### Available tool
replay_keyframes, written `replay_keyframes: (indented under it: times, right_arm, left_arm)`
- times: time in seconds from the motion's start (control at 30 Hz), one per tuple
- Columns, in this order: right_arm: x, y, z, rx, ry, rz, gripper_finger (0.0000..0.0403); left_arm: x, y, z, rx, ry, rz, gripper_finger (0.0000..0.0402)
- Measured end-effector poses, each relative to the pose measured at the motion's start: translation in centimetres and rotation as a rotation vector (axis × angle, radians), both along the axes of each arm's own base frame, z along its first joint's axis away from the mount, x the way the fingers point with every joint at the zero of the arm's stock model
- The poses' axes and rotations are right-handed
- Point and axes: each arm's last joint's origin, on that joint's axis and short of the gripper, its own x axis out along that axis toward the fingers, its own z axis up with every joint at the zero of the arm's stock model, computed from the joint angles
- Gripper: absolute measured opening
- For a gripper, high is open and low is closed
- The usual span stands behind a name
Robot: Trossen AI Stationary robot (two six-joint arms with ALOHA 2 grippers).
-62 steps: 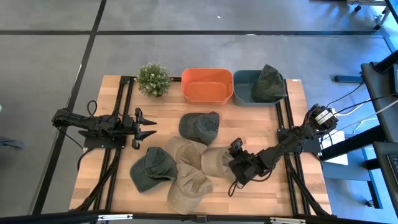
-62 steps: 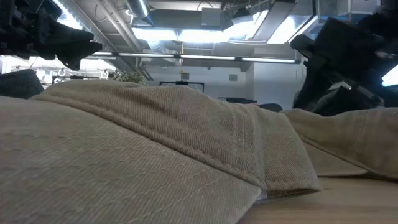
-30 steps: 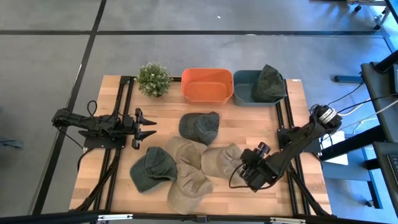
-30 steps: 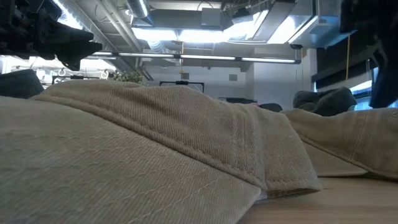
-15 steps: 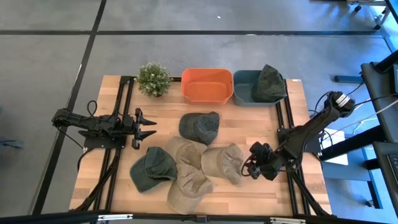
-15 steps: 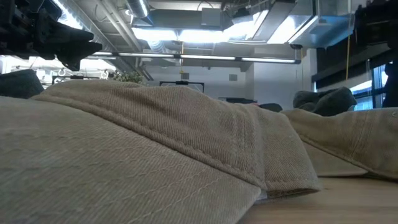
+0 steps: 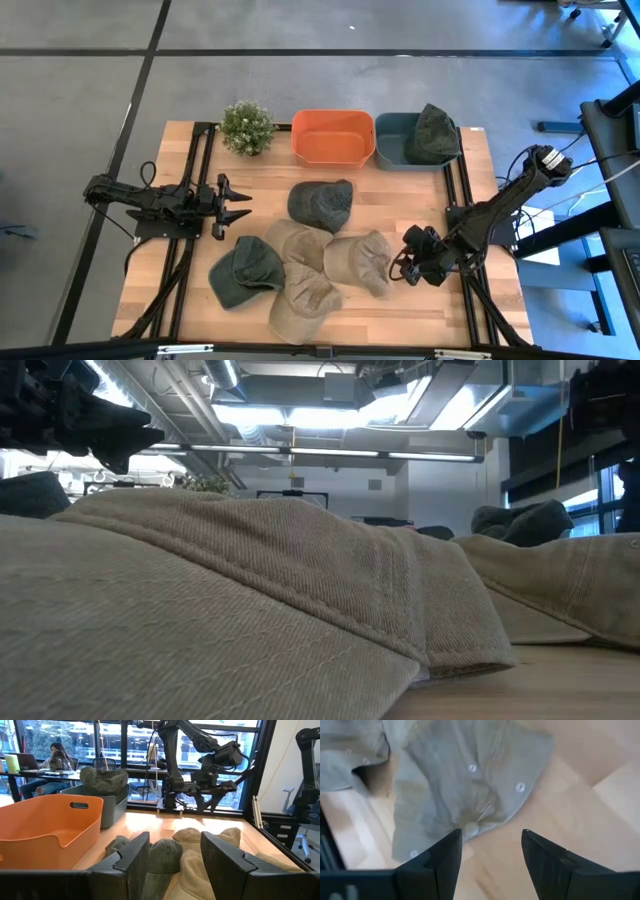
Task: Pick & Place hat
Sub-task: Put the right brown cap into the orange bin
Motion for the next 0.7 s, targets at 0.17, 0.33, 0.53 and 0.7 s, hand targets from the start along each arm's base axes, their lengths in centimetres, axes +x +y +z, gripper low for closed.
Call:
replay_keyframes:
  times: [0.17,0.33,0.53,0.7]
  right_arm:
    - [-0.1,-0.3,-2.2,0.182,-0.027,-0.145,0.0206]
    - [-0.1,-0.6,-4.2,0.302,-0.112,-0.157,0.0206]
    - [0.0,-1.0,-4.8,0.331,-0.151,-0.167,0.0206]
    - [-0.3,-1.4,-5.2,0.279,-0.109,-0.166,0.0206]
  left_arm:
    - [0.0,0.0,0.0,-0.015,-0.002,0.001,0.0173]
    - [0.0,0.0,0.0,-0.023,-0.003,0.001,0.0173]
    - [0.0,0.0,0.0,-0.043,-0.005,-0.009,0.0173]
    - [0.0,0.0,0.0,-0.052,-0.005,-0.010,0.0173]
